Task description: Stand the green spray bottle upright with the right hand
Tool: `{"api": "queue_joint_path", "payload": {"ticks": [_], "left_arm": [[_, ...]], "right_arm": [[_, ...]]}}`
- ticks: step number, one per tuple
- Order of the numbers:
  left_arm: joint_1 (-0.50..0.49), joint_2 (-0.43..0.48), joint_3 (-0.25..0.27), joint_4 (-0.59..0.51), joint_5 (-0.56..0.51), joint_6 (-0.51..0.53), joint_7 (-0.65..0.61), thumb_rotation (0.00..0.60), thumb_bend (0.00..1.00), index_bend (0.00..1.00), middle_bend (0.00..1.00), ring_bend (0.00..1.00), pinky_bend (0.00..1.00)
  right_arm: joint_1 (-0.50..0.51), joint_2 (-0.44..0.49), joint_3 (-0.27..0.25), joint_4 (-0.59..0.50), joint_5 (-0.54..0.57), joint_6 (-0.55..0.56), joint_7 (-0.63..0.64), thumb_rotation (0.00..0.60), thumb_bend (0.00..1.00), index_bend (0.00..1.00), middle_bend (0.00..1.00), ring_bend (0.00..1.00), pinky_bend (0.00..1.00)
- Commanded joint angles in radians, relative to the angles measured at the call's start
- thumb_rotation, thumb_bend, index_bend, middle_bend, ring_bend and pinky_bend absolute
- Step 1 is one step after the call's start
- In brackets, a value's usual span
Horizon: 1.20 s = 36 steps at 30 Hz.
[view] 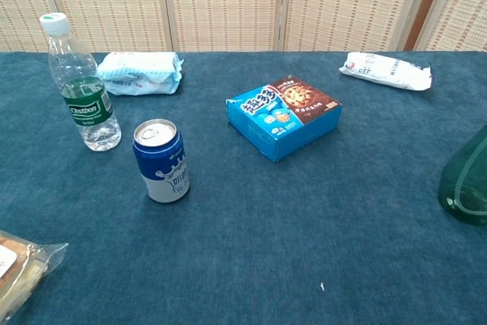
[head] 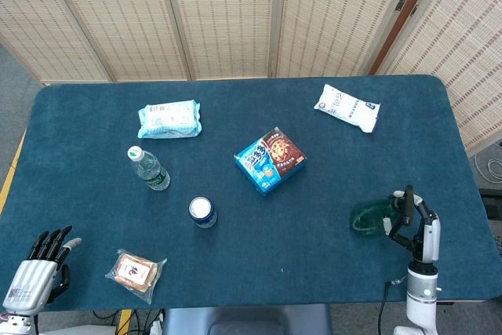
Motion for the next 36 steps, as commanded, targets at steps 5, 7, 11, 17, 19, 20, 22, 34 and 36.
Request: {"api": "queue_joint_path", "payload": {"ticks": [5,7,11,17,19,20,22,34,36], "left_arm": [[-0.003,-0.003,0.001,-0.006,0.004,-0.006,0.013,0.600,0.74,0.18,0.07,0.07,0.00],[-0.002,-0.004,0.001,-0.008,0.004,-0.007,0.018,0.600,0.74,0.18,0.07,0.07,0.00],[-0.001,-0.004,0.002,-0.014,0.004,-0.006,0.023,0.600,0.74,0.18,0.07,0.07,0.00],[-0.001,-0.002,0.002,-0.021,0.005,-0.008,0.029,0.600,0.74,0.18,0.07,0.07,0.00],[-0.002,-0.002,0.000,-0.021,0.004,-0.009,0.029,0.600,0.74,0.18,0.07,0.07,0.00],[-0.002,-0.002,0.000,-0.021,0.003,-0.010,0.029,0.600,0.74,0.18,0.07,0.07,0.00],[-0.002,-0.003,0.000,-0.020,0.002,-0.013,0.029,0.600,0.74,0.18,0.07,0.07,0.00],[-0.005,-0.005,-0.003,-0.016,-0.006,-0.023,0.027,0.600,0.74,0.18,0.07,0.07,0.00],[-0.005,-0.006,-0.003,-0.015,-0.006,-0.023,0.028,0.600,0.74,0.18,0.07,0.07,0.00]], "right_arm": [[-0.024,-0.007,-0.002,0.014,0.003,0.012,0.027,0.600,0.30,0.49,0.57,0.47,0.55],[-0.029,-0.009,-0.004,0.019,0.002,0.018,0.032,0.600,0.30,0.49,0.57,0.47,0.55],[-0.038,-0.016,-0.006,0.027,0.002,0.025,0.039,0.600,0.30,0.49,0.57,0.47,0.55],[-0.032,-0.017,0.003,0.041,0.012,0.006,0.050,0.600,0.30,0.49,0.57,0.47,0.55],[-0.026,-0.014,0.009,0.042,0.016,-0.003,0.054,0.600,0.30,0.49,0.57,0.47,0.55],[-0.024,-0.012,0.011,0.043,0.018,-0.007,0.056,0.600,0.30,0.49,0.57,0.47,0.55],[-0.021,-0.010,0.014,0.043,0.021,-0.015,0.059,0.600,0.30,0.49,0.57,0.47,0.55],[-0.009,-0.013,0.016,0.052,0.024,-0.034,0.064,0.600,0.30,0.49,0.57,0.47,0.55],[-0.009,-0.014,0.017,0.054,0.024,-0.034,0.063,0.600,0.30,0.49,0.57,0.47,0.55]]}}
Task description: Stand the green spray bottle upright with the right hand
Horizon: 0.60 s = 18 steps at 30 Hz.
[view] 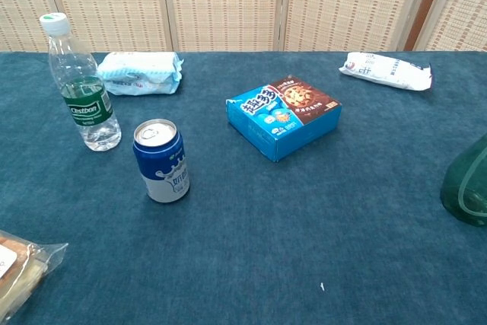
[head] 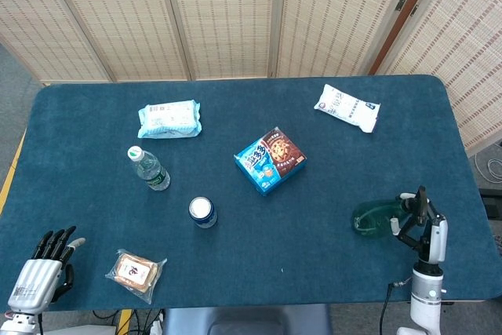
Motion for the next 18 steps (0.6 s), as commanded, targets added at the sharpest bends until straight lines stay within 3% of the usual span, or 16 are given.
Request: {"api": "queue_joint_path", "payload": {"ticks": [1,18], "left_arm": [[0.000,0.000,0.000,0.000,-0.001,-0.001,0.000,0.600,0.74,0.18,0.07,0.07,0.00],[-0.003,-0.004,-0.001,0.005,-0.002,-0.006,-0.003,0.600,0.74,0.18,0.07,0.07,0.00]], "right_arm": [[0.001,-0.001,0.000,0.002,0.000,0.000,0.000,0.600,0.30,0.49,0.57,0.47,0.55],[-0.001,-0.004,0.004,0.020,0.004,0.013,0.021,0.600,0.24,0.49,0.52,0.44,0.55]]}}
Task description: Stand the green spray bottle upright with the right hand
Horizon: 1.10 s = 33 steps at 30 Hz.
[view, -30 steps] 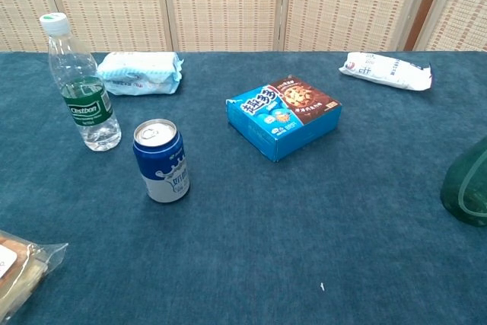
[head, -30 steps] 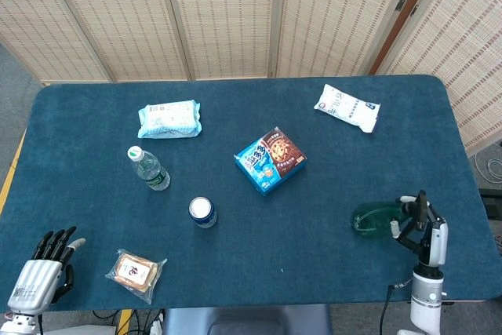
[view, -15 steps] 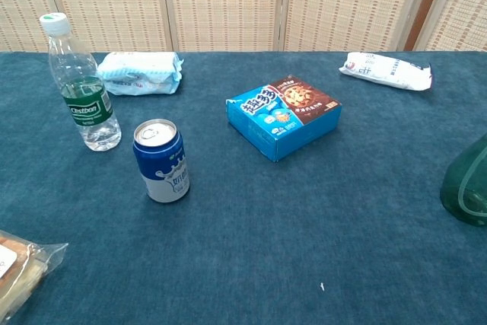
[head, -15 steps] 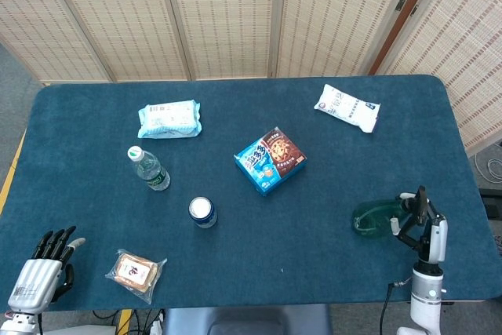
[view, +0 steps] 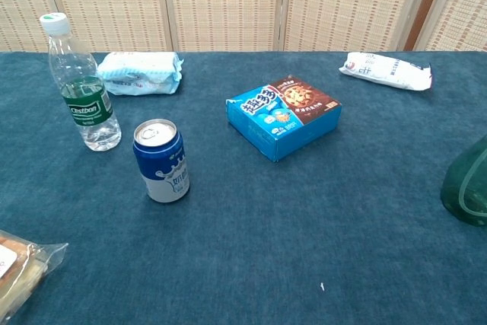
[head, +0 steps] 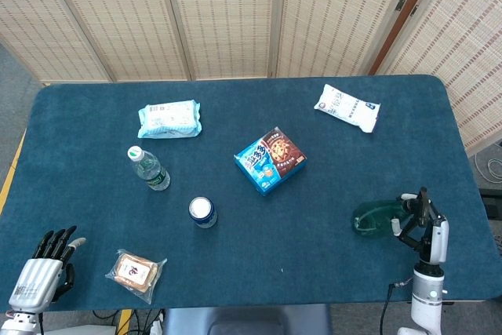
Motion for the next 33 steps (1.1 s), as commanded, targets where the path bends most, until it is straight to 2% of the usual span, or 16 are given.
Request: {"api": "queue_joint_path", "payload": {"ticks": [1,23,33], "left_arm": [[0.000,0.000,0.000,0.000,-0.001,0.000,0.001,0.600,0.74,0.18,0.07,0.07,0.00],[0.001,-0.001,0.001,0.002,-0.001,0.000,0.000,0.600,0.74,0.18,0.07,0.07,0.00],[0.001,-0.001,0.001,-0.001,0.000,0.000,0.002,0.600,0.74,0.18,0.07,0.07,0.00]], "right_arm": [[0.000,0.000,-0.001,0.001,0.000,-0.002,0.001,0.600,0.23,0.49,0.52,0.44,0.55],[-0.006,0.013,0.000,-0.004,0.001,0.015,0.000,0.600,0.20,0.47,0.49,0.42,0.53],[-0.007,0.019,0.006,-0.010,0.006,0.020,0.010,0.600,0.20,0.42,0.46,0.40,0.52]]}}
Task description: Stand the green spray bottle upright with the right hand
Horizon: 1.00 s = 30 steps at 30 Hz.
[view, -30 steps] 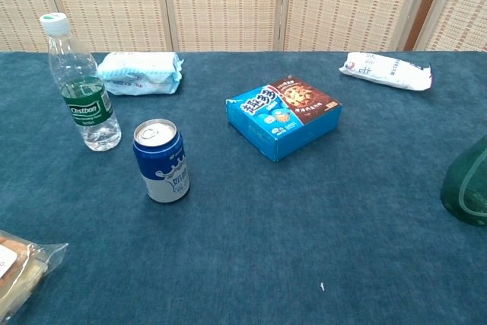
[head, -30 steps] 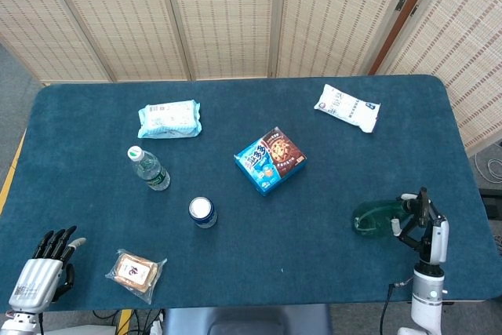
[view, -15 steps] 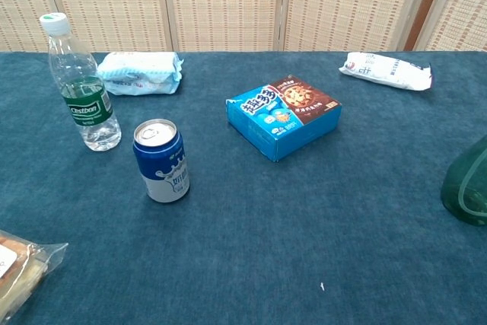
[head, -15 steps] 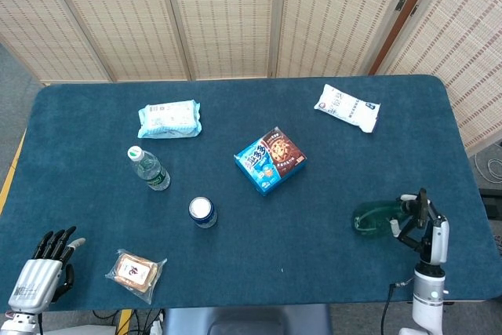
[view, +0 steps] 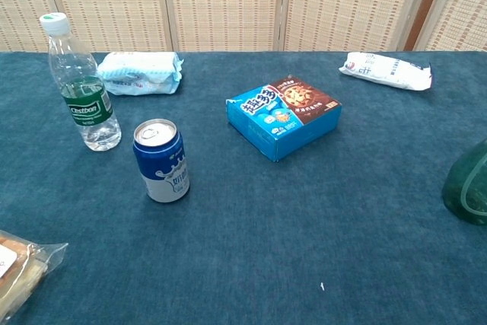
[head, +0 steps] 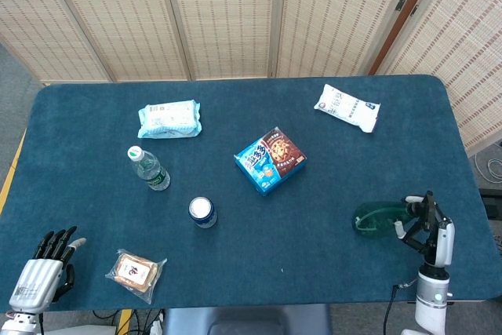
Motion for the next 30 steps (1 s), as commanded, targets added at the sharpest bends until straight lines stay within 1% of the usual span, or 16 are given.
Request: {"api": "queue_joint_path", "payload": {"ticks": [1,4,11,20,30], "left_arm": [[0.000,0.000,0.000,0.000,0.000,0.000,0.000,0.600,0.74,0.18,0.07,0.07,0.00],[0.000,0.000,0.001,0.002,-0.001,-0.001,-0.002,0.600,0.74,0.18,0.07,0.07,0.00],[0.001,-0.001,0.000,0.005,-0.001,-0.001,-0.005,0.600,0.74,0.18,0.07,0.07,0.00],[0.000,-0.001,0.001,0.003,0.000,0.000,-0.002,0.600,0.74,0.18,0.07,0.07,0.00],[0.001,0.000,0.002,-0.002,-0.001,-0.002,0.003,0.600,0.74,0.18,0.07,0.07,0.00]], "right_arm": [[-0.001,-0.001,-0.001,0.000,-0.001,-0.001,-0.001,0.600,0.20,0.42,0.46,0.40,0.52],[-0.003,-0.004,-0.001,0.001,0.000,-0.001,0.000,0.600,0.20,0.41,0.46,0.40,0.52],[-0.003,-0.006,0.001,0.004,0.002,-0.001,0.004,0.600,0.18,0.36,0.45,0.39,0.52],[-0.004,-0.005,0.004,0.004,0.005,-0.001,0.006,0.600,0.15,0.33,0.45,0.39,0.52],[-0.007,-0.005,0.007,0.005,0.007,0.000,0.010,0.600,0.13,0.33,0.45,0.39,0.52]]}}
